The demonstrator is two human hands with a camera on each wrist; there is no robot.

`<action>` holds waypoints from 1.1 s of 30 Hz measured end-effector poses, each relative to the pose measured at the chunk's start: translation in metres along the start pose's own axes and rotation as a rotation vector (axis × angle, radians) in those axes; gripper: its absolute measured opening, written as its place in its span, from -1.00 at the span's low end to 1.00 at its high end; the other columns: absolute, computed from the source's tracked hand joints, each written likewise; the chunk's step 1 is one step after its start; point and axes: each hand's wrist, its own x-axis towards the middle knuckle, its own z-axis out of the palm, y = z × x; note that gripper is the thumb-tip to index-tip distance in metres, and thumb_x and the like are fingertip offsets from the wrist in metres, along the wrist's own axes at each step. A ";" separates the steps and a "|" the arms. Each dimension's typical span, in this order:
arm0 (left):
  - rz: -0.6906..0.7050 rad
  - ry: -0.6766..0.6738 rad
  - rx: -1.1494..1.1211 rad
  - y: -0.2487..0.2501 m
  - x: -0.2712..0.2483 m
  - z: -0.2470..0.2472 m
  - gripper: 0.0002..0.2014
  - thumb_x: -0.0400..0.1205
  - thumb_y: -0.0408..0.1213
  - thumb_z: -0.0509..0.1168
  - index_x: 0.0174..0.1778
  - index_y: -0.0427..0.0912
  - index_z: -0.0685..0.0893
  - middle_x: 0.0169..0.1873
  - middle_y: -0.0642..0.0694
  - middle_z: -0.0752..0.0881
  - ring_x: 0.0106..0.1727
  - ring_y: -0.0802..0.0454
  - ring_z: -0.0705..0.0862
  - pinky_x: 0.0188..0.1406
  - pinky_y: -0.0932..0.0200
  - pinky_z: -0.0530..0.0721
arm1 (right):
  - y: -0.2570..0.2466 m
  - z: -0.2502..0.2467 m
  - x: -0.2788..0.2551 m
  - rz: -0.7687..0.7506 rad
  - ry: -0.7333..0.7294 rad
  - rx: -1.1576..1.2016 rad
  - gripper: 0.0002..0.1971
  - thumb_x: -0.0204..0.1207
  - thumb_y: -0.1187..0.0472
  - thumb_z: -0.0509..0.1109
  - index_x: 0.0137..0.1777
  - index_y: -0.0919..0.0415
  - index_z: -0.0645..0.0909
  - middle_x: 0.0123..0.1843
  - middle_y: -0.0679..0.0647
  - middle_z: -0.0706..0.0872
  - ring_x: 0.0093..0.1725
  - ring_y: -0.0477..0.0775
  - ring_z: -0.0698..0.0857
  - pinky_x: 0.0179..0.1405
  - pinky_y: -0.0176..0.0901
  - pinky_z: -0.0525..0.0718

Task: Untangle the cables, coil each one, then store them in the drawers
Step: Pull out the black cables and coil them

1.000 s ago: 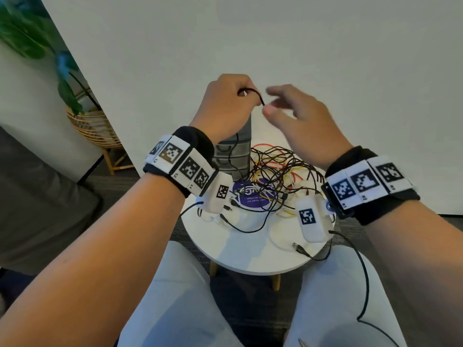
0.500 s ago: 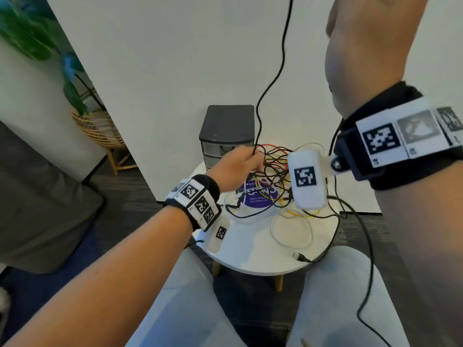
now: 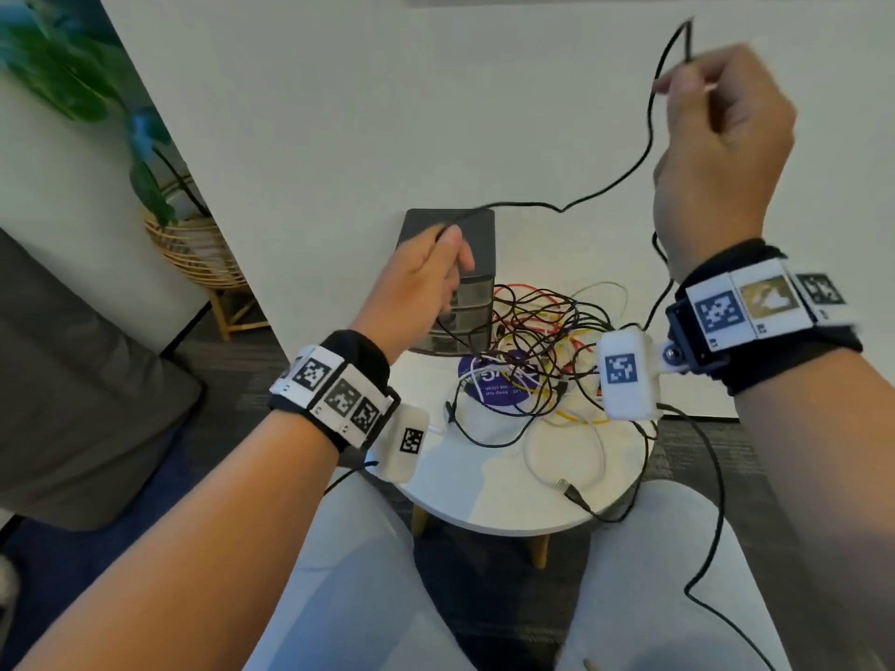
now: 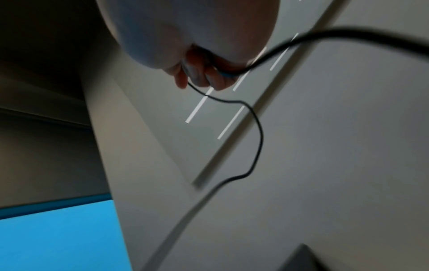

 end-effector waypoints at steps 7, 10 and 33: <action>0.041 -0.029 -0.422 0.053 0.009 -0.025 -0.73 0.79 -0.23 0.04 -0.11 -0.19 0.58 -0.45 -0.01 0.26 -0.44 0.04 0.09 -0.43 0.10 0.05 | 0.045 -0.003 -0.046 0.283 -0.480 -0.268 -0.80 0.72 0.13 0.32 -0.01 0.01 0.80 -0.32 -0.10 0.67 -0.39 0.04 0.56 -0.34 -0.08 0.57; 0.164 0.019 -0.385 0.068 0.010 -0.034 -0.68 0.84 -0.29 0.00 -0.03 -0.23 0.64 -0.43 -0.01 0.33 -0.43 0.05 0.17 -0.38 0.03 0.05 | 0.053 -0.005 -0.062 0.300 -0.675 -0.390 -0.79 0.72 0.13 0.34 -0.01 0.08 0.82 -0.37 -0.03 0.69 -0.46 0.02 0.69 -0.41 -0.13 0.72; 0.015 -0.201 0.103 0.003 -0.005 0.021 -0.64 0.83 -0.07 0.11 -0.24 0.20 0.67 -0.18 -0.04 0.81 0.15 -0.36 0.73 0.39 -0.31 0.61 | -0.037 0.010 -0.004 0.071 -0.371 0.027 -0.73 0.69 0.11 0.23 -0.17 -0.03 0.72 -0.59 -0.25 0.46 -0.52 -0.15 0.35 -0.41 -0.10 0.32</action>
